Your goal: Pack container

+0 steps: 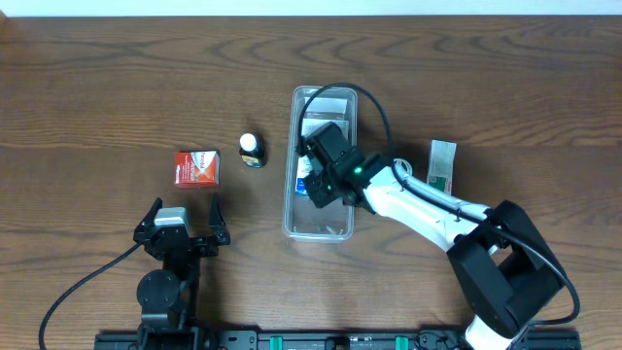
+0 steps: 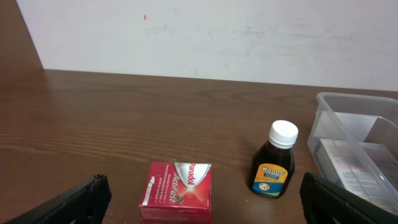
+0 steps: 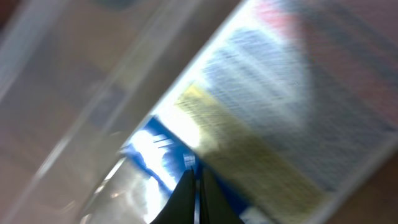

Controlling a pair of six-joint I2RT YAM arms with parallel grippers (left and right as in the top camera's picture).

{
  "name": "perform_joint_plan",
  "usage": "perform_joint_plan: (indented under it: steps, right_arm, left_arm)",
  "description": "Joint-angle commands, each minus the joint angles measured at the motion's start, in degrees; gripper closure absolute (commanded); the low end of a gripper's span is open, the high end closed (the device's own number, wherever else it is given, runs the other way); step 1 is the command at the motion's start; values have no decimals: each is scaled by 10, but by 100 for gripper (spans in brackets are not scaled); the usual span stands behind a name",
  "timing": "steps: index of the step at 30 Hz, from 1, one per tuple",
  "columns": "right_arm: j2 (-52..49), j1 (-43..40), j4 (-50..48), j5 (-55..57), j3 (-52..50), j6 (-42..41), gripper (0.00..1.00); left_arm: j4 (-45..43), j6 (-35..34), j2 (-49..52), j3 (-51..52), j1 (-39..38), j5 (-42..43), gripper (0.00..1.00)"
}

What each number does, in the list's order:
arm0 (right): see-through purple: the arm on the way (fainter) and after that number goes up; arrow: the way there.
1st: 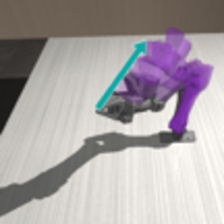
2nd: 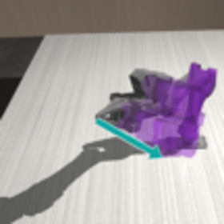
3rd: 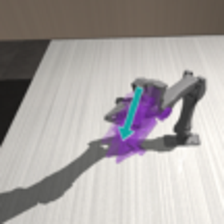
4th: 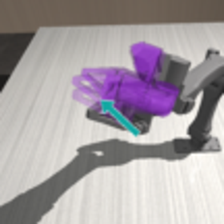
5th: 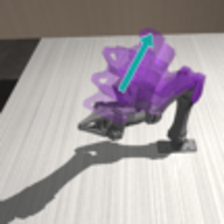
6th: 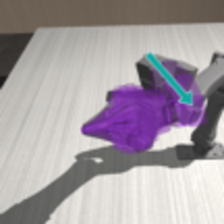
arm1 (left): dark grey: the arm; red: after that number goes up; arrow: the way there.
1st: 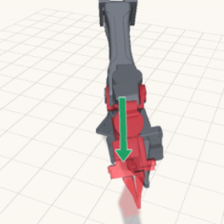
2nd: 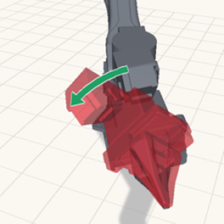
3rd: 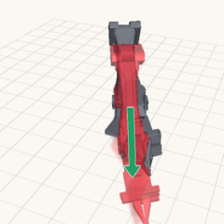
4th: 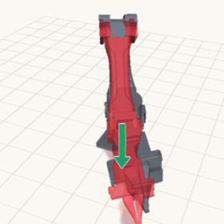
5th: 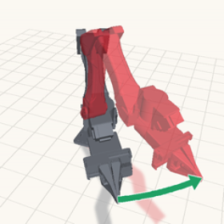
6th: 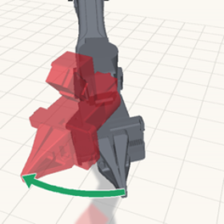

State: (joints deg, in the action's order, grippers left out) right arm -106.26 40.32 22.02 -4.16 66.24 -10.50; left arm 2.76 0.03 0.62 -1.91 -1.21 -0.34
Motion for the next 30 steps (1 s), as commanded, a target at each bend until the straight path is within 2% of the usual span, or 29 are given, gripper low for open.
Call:
perform_joint_plan:
  steps: [1,7,30]
  right_arm:
    - [-6,-19,-3,17,-3,-17,99]
    - [-6,-15,7,-142,-3,77,99]
    - [17,7,32,-123,16,114,99]
  left_arm:
    - [13,4,-2,17,3,-3,2]
    - [13,4,-2,17,3,-3,2]
    - [13,4,-2,17,3,-3,2]
